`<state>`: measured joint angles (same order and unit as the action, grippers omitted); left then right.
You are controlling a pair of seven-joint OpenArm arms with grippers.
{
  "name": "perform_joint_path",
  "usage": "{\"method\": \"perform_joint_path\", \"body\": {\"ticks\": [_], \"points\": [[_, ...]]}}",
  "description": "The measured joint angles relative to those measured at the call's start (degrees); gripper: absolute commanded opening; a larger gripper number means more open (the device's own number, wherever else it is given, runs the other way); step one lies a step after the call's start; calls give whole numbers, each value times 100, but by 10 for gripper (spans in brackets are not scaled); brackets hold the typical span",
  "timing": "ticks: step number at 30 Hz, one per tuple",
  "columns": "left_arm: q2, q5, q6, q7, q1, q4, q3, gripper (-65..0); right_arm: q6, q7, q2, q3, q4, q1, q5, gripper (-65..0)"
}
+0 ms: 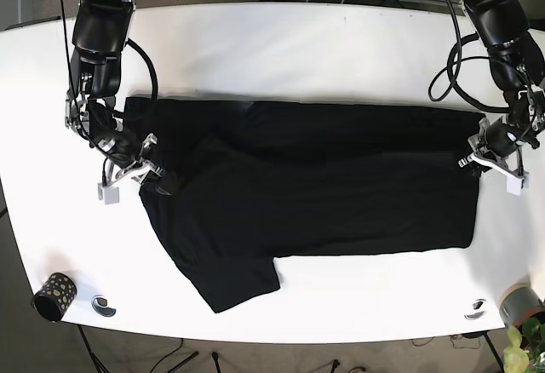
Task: Fold the T-shirt properly
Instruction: 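Lift the held corners and pull them toward the robot with both grippers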
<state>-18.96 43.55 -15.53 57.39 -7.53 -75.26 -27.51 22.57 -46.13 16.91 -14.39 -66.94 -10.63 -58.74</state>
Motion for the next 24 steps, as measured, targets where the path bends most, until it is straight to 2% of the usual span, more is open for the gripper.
{"method": "perform_joint_path", "body": {"ticks": [1, 4, 6, 8, 10, 11, 14, 15, 19, 22, 24], "points": [[0, -33, 0, 0, -9, 35, -7, -646, -2, 4, 0, -2, 42, -28, -24, -644], [11, -199, -4, -157, 7, 122, 15, -646, -48, -7, 9, -2, 153, -94, 9, -517], [17, -262, 0, -304, 13, 162, 15, -646, -46, -2, 7, 0, 155, -111, 2, -458], [11, -332, 0, -341, 4, 175, 13, -644, -46, 4, 7, -2, 153, -144, 28, -419], [2, -420, -2, -345, -9, 208, 13, -635, -44, 4, 7, -2, 136, -160, 280, -387], [2, -476, -2, -345, -7, 212, 13, -604, -46, 2, 9, -2, 131, -157, 404, -358], [7, -625, 0, -334, -37, 234, -2, -458, -48, -44, 11, -31, 131, -131, 621, -303], [9, -627, 0, -339, -68, 236, -22, -378, -46, -90, 28, -28, 125, -109, 625, -293], [-2, -592, -22, -374, -151, 216, -136, -144, -33, -295, 280, -39, -299, 210, 623, -295], [70, -538, -39, -330, -168, 214, -717, -14, -55, -345, 393, -66, -887, 614, 715, -295], [48, -588, -22, -341, -149, 212, -1084, 0, -37, -398, 457, -57, -1263, 872, 730, -295]]}}
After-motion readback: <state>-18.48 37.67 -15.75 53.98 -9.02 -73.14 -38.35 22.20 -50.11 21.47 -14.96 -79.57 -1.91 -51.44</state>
